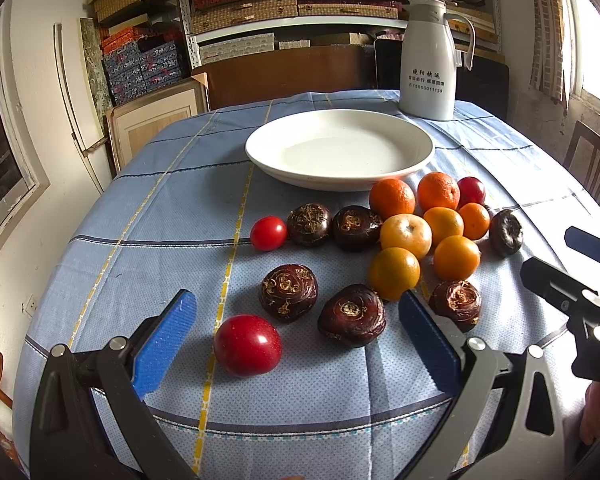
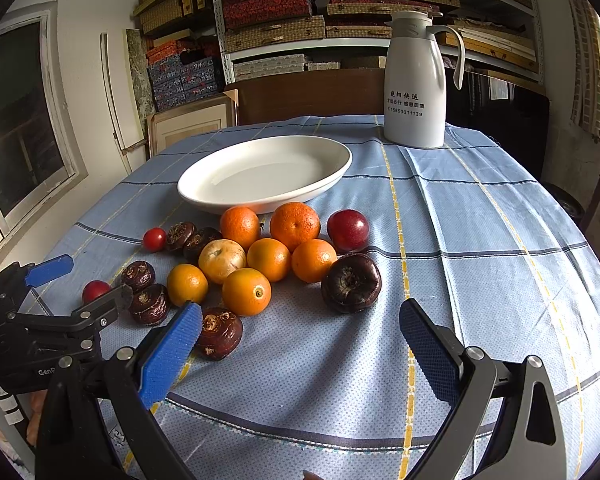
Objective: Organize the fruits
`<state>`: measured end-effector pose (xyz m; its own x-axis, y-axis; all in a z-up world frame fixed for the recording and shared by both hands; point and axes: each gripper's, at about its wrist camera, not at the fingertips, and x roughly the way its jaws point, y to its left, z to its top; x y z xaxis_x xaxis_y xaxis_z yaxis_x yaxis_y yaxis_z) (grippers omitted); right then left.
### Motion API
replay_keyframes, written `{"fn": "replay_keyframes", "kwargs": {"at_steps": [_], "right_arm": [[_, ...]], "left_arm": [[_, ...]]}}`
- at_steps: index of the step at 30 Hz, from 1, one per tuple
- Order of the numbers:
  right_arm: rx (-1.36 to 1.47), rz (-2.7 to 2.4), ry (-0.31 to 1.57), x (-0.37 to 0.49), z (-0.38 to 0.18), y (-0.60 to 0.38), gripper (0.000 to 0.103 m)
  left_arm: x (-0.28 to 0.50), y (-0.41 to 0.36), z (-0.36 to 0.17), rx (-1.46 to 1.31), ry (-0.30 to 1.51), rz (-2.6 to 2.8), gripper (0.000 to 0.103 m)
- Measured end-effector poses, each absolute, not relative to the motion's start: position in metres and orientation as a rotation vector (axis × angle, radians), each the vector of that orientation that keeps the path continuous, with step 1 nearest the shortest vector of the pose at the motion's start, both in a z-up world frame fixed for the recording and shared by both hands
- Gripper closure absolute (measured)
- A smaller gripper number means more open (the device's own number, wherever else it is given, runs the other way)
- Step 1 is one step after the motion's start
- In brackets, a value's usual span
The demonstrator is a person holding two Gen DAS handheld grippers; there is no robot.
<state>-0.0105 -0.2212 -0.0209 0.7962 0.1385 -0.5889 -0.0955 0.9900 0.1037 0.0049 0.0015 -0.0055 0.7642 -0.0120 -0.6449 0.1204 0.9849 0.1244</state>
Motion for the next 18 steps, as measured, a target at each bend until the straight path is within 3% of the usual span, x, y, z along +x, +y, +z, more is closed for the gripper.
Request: {"fn": "replay_keyframes", "kwargs": {"at_steps": [18], "right_arm": [[0.071,0.126,0.64,-0.01,-0.0211,-0.2212,0.004]], "left_arm": [[0.0027,-0.0005,-0.0093,0.165,0.703,-0.072,0.004]]}}
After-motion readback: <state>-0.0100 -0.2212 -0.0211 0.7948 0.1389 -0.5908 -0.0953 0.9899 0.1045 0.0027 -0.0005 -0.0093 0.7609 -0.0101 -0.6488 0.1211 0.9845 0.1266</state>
